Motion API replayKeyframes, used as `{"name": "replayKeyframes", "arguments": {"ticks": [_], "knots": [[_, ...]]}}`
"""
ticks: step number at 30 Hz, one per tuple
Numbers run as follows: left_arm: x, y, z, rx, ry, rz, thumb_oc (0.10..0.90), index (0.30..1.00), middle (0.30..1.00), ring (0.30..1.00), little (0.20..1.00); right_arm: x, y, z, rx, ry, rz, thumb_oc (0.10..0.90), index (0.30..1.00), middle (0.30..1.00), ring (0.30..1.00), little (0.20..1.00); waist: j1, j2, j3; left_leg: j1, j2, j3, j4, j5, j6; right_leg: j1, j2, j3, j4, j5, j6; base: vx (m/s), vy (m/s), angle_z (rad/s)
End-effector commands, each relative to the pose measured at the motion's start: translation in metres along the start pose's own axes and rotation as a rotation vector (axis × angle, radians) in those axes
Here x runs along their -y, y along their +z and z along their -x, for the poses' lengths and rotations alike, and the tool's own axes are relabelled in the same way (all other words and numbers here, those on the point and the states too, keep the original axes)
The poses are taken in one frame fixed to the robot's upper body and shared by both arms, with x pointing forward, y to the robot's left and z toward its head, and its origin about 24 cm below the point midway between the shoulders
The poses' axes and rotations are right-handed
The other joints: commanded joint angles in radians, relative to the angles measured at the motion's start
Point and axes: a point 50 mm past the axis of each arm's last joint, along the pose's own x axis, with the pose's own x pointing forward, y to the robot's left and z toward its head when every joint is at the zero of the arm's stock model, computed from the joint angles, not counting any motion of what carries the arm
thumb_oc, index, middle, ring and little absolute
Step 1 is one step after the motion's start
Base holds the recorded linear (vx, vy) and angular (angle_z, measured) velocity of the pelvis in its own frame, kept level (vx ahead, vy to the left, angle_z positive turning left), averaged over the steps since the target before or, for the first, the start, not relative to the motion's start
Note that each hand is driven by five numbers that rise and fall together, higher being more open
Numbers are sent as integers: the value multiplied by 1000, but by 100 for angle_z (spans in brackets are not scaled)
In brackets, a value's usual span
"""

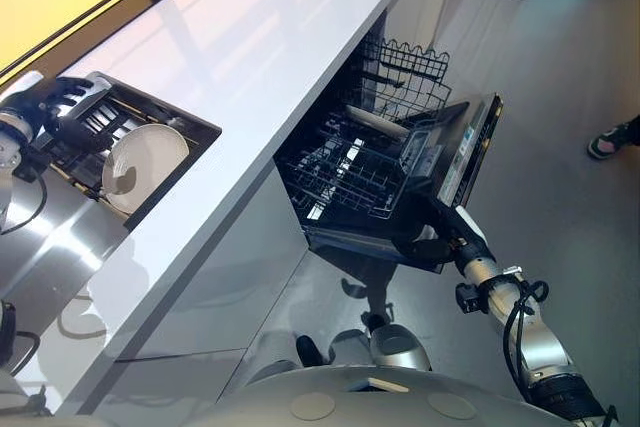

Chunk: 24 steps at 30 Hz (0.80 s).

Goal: Pick up plates and place into dishwasher.

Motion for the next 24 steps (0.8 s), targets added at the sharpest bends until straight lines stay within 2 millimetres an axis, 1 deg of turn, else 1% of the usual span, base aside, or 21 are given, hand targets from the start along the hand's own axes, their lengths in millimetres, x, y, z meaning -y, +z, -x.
{"name": "replayKeyframes", "arguments": {"ticks": [1,2,5,7,9,11,18,20,22,24], "knots": [[-61,27,12,85,206,122,800,900,900,900,900,14,66,-9,326,-49,72,800,900,900,900,900,4,5,3,11,-70,-8,91,-166,39,-76,-18,17,78,56,116,26,39,0],[-61,26,11,85,205,142,800,900,900,900,900,14,65,-9,321,-51,73,800,900,900,900,900,4,3,4,10,-71,-9,93,-168,39,-77,-19,17,78,57,116,32,37,0],[-53,24,8,83,161,291,800,900,900,900,900,14,63,-8,309,-58,77,800,900,900,900,900,2,-3,8,3,-71,-8,102,-171,39,-84,-19,19,79,56,114,21,23,0],[-44,23,5,98,131,387,800,900,900,900,900,14,62,-7,306,-64,79,800,900,900,900,900,3,-8,11,-1,-71,-9,106,-173,40,-89,-18,21,80,57,114,0,0,0],[-30,22,1,121,83,506,800,900,900,900,900,13,59,-7,299,-71,82,800,900,900,900,900,1,-13,16,-3,-71,-10,110,-176,41,-97,-18,20,85,59,112,0,0,0],[-20,22,-2,136,51,570,800,900,900,900,900,13,58,-6,298,-72,87,800,900,900,900,900,-2,-14,18,-4,-71,-10,110,-176,41,-104,-17,21,89,60,111,0,0,0],[3,21,-7,162,-82,718,800,900,900,900,900,16,56,-4,284,-70,116,800,900,900,900,900,-17,-12,30,-12,-72,-6,115,-176,38,-126,-12,28,94,66,109,10,14,-1],[7,22,-8,181,-109,744,800,900,900,900,900,17,55,-4,279,-71,118,800,900,900,900,900,-24,-10,38,-8,-73,-8,115,-178,38,-123,-12,25,94,61,109,0,0,0],[10,28,-7,224,-159,790,800,900,900,900,900,18,54,-2,270,-69,124,800,900,900,900,900,-28,-8,42,-8,-73,-5,112,-176,36,-124,-11,27,86,62,109,0,0,0],[11,30,-7,232,-178,794,800,900,900,900,900,19,52,-2,267,-70,127,800,900,900,900,900,-31,-5,42,-9,-72,-3,110,-175,35,-124,-10,27,82,61,109,0,0,0]]}}
